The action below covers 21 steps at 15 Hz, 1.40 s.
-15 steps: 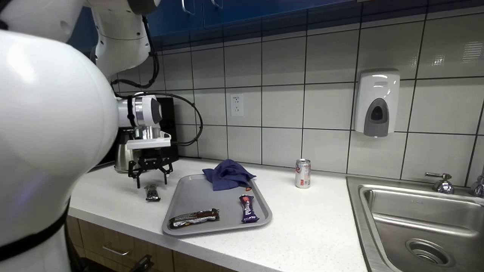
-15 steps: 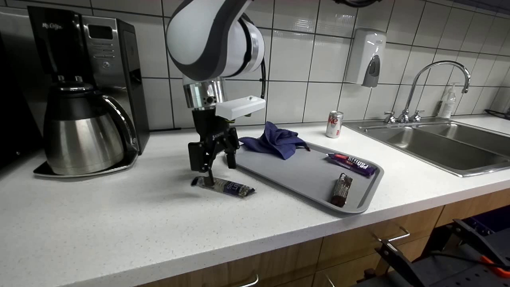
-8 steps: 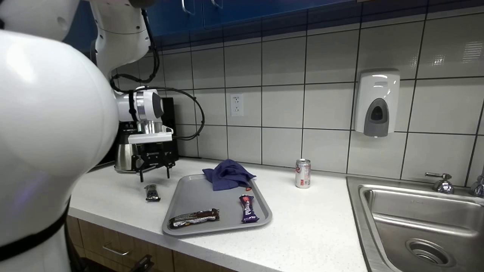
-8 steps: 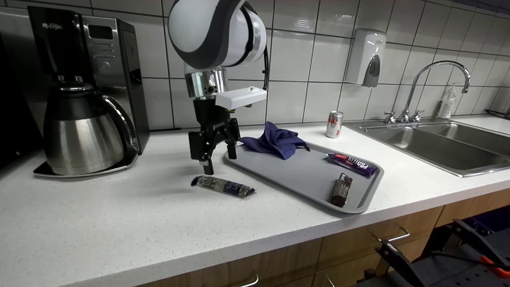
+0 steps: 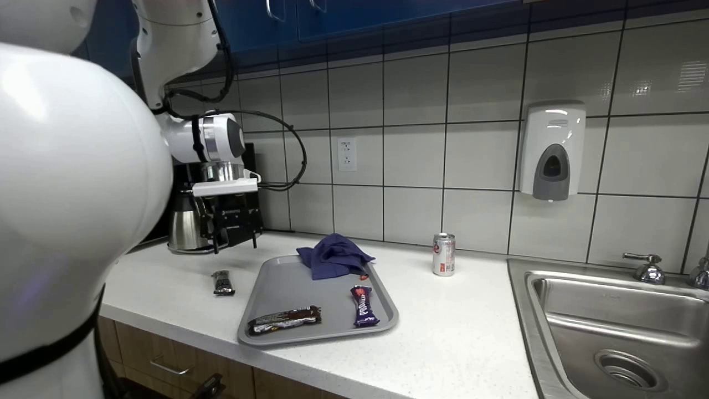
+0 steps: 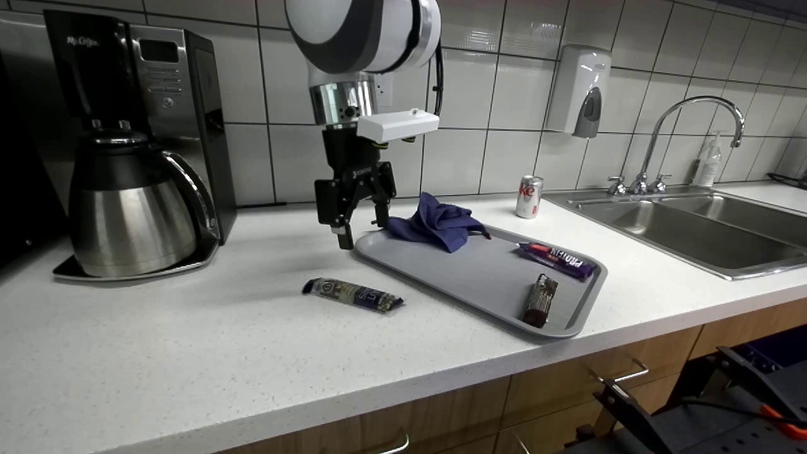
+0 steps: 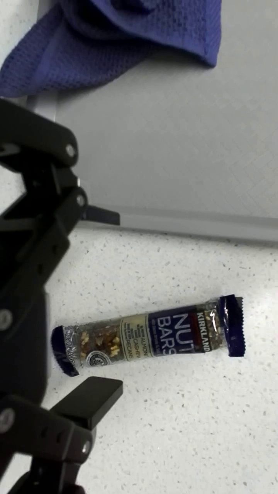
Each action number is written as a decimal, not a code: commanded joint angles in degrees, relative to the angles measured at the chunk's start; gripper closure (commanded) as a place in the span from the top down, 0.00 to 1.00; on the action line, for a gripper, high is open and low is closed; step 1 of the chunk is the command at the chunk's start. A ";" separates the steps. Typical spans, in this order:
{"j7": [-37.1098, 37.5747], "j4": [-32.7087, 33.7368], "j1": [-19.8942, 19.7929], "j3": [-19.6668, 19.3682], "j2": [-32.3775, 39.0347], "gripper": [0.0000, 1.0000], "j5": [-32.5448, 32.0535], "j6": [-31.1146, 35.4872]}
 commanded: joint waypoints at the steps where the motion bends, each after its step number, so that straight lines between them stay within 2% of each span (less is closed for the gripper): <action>1: 1.25 -5.09 -1.94 0.25 -5.51 1.00 0.29 -0.99; 10: -0.20 -13.56 -7.36 -0.90 -12.87 1.00 1.82 -0.17; 21: -6.88 -21.89 -14.45 -3.88 -19.71 1.00 8.39 1.09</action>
